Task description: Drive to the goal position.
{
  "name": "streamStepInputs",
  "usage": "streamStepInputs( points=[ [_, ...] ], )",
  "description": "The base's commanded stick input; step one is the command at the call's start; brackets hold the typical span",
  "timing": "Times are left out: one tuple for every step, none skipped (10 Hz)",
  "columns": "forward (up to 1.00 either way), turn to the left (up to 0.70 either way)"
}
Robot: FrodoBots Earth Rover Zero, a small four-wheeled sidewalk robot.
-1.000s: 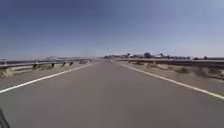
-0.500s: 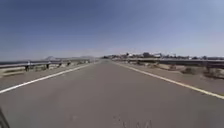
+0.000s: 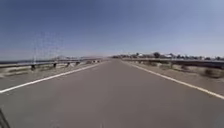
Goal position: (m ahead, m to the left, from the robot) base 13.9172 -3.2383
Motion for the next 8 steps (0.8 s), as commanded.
streamStepInputs(
  points=[
    [1.00,0.00],
    [1.00,0.00],
    [1.00,0.00],
    [1.00,0.00],
    [1.00,0.00],
    [1.00,0.00],
    [1.00,0.00],
    [1.00,0.00]
  ],
)
